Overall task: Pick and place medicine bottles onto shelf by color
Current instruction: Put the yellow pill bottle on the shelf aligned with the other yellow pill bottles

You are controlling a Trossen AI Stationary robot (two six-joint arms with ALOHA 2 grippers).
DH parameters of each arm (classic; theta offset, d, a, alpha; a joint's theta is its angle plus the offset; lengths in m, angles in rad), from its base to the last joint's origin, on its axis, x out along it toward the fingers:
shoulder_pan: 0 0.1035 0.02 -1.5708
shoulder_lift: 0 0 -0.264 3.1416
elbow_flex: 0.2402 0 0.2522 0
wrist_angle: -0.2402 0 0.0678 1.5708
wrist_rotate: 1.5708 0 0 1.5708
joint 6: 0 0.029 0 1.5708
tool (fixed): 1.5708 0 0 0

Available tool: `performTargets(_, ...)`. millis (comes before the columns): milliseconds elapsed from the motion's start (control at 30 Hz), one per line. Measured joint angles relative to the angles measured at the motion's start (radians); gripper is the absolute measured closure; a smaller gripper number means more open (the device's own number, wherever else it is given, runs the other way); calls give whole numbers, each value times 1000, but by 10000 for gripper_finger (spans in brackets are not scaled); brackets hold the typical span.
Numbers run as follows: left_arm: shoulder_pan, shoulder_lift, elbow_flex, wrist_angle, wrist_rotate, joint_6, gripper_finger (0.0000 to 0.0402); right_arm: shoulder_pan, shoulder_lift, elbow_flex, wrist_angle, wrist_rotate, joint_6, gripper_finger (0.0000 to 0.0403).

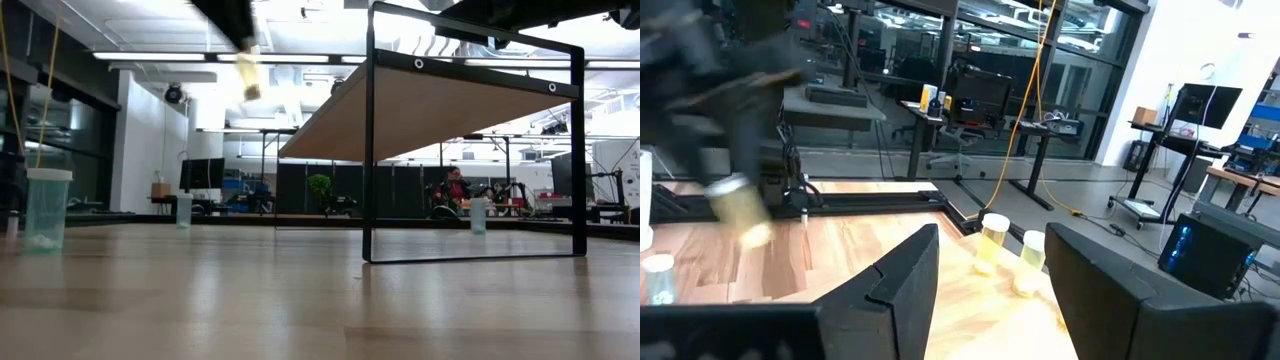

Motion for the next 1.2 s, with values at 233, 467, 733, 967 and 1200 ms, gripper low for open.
performTargets(233,282,-3,122,46,66,107,292,0,0,0,-1,0,10,226)
performTargets(467,588,30,120,75,264,66,291,0,0,0,-3,0,-17,226)
performTargets(733,720,71,121,156,393,19,291,0,0,0,3,0,-13,226)
performTargets(967,704,107,148,148,397,20,291,0,0,0,2,0,-8,226)
performTargets(1200,698,138,149,118,380,36,291,0,0,0,2,0,-16,226)
